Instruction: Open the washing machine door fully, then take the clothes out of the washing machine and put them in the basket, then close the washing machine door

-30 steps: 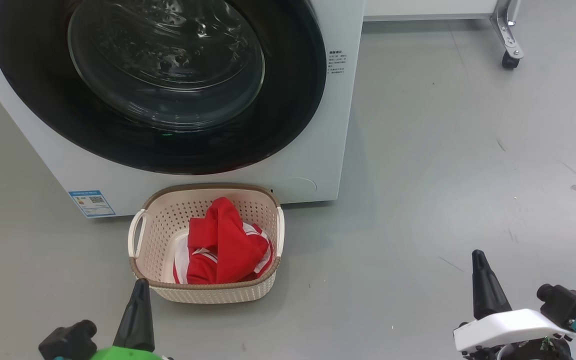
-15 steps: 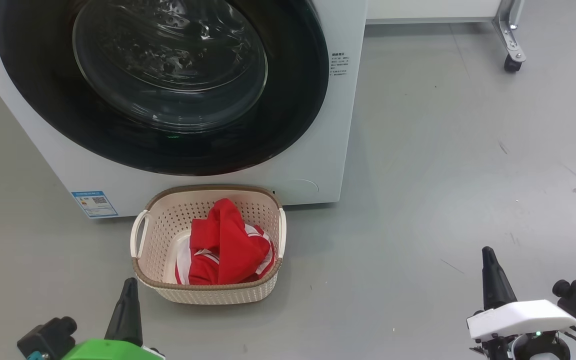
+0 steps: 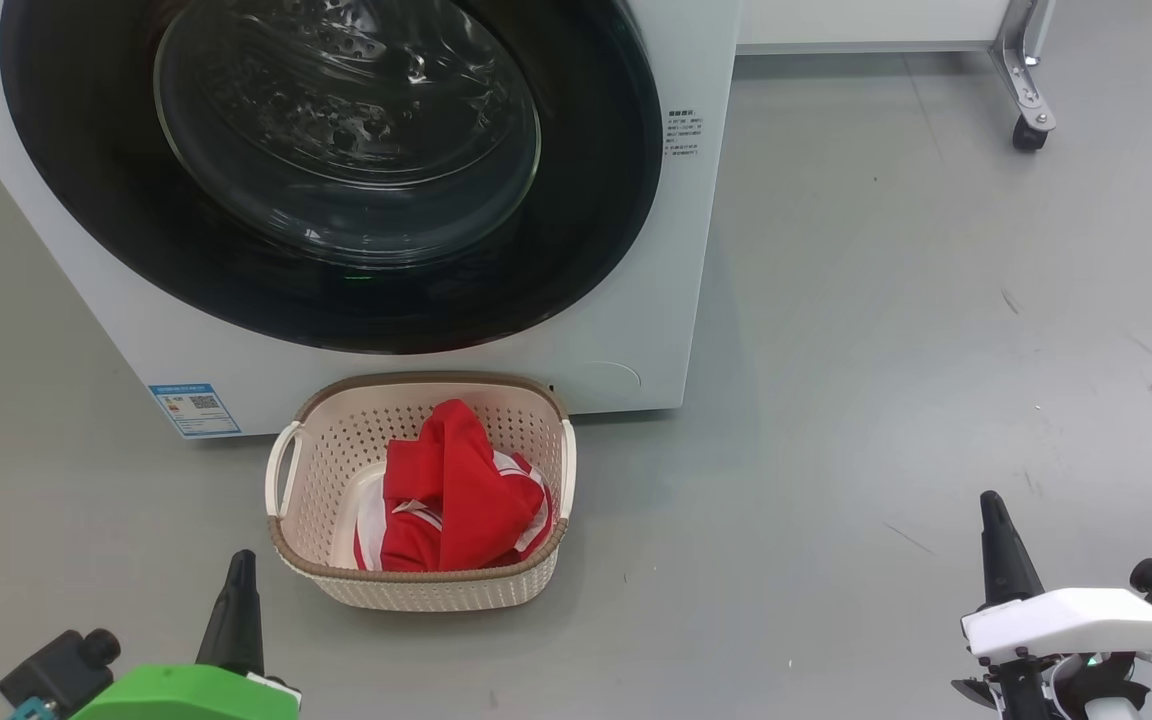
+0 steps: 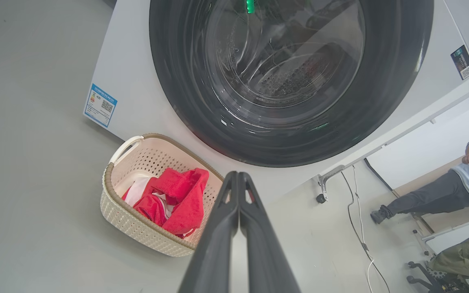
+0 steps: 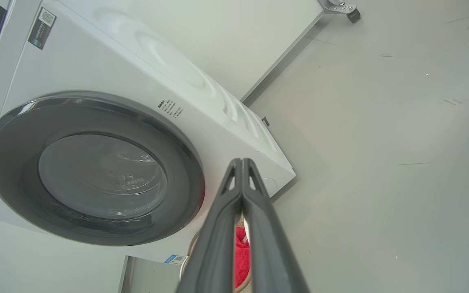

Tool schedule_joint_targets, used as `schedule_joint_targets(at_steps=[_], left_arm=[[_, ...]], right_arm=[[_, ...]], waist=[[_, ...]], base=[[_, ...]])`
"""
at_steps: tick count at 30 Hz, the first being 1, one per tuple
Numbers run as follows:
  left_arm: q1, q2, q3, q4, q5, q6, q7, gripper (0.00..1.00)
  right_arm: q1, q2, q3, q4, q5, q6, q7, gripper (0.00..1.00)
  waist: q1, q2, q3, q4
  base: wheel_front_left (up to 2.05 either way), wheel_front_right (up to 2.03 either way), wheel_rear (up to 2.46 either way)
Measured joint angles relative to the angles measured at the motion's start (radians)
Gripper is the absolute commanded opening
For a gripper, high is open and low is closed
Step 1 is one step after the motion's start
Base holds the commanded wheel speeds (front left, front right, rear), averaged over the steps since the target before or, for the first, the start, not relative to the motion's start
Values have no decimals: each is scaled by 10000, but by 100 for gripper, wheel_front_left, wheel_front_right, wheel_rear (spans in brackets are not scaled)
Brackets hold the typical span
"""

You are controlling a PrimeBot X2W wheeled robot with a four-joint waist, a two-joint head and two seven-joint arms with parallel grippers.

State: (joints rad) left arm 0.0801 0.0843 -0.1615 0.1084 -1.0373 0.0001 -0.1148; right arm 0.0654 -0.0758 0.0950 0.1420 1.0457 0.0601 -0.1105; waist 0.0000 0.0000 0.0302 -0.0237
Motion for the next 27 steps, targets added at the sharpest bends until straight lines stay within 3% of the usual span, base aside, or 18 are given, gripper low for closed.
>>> schedule_joint_targets(at_steps=[27], left_arm=[[-530, 136, 593, 589, -3147, -541, 616, 0]], right_arm=[[-448, -142, -573, 510, 3076, 207, 633, 0]], waist=[[0, 0, -124, 113]], base=[[0, 0, 0]])
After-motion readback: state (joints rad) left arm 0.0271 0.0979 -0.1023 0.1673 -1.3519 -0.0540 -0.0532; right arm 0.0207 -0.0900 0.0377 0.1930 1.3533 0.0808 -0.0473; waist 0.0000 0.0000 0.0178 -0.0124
